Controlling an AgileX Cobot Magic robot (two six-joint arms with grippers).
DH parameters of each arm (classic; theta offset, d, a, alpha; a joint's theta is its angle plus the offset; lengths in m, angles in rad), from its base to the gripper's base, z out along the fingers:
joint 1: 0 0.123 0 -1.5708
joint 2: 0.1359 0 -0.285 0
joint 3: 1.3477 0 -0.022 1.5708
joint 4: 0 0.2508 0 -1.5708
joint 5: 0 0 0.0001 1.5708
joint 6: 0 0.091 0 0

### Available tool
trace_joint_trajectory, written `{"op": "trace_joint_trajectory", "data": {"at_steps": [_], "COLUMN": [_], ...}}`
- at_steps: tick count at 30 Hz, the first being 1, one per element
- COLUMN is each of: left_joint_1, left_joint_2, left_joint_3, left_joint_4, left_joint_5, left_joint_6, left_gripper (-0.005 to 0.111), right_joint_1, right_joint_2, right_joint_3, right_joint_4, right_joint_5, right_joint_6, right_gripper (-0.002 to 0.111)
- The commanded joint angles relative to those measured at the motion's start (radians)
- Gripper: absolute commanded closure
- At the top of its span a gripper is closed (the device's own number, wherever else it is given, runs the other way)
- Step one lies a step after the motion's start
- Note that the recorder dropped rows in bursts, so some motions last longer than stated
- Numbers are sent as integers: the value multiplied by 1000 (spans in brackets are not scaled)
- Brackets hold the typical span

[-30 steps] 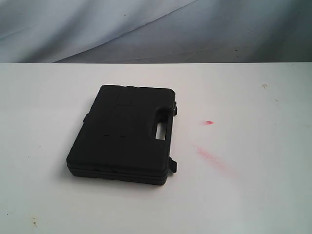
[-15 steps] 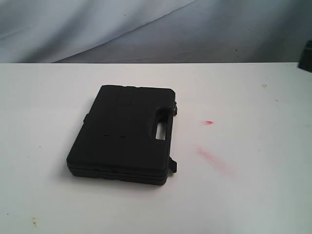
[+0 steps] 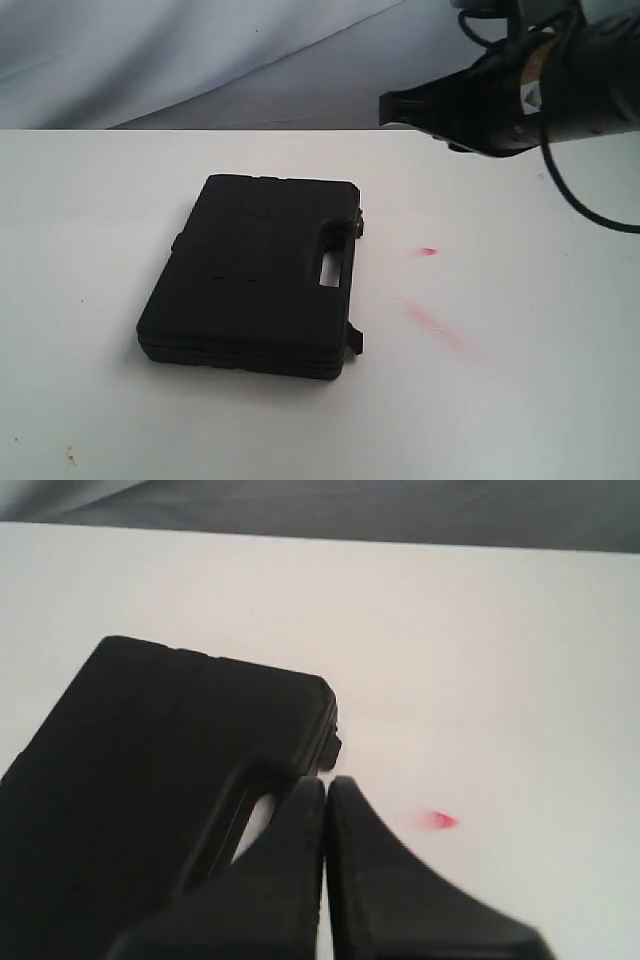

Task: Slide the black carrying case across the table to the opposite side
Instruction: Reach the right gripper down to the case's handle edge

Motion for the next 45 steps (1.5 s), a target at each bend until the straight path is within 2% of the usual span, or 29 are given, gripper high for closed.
{"op": "trace_joint_trajectory", "data": {"at_steps": [1,5,12,27,45], "left_joint_1": [1,1,1,1,1], "left_joint_2": [-4,-4,-4,-4,-4], "left_joint_3": [5,5,5,5,5], "left_joint_4": [-7,-7,-7,-7,-7], "left_joint_5": [-3,-3,-3,-3,-3], "left_joint_6": [1,1,1,1,1], "left_gripper": [107,107,107,107,107], "right_joint_1": [19,34,34,34,45], "right_joint_2": [112,245,380,583,699], "right_joint_3": [-74,-162,-243,-486,-575], "right_joint_4": [71,159,280,257,259], "right_joint_5": [71,141,150,352,368], "right_joint_6": [-24,-21,-20,-42,-29], "right_gripper": [108,108,108,108,108]}}
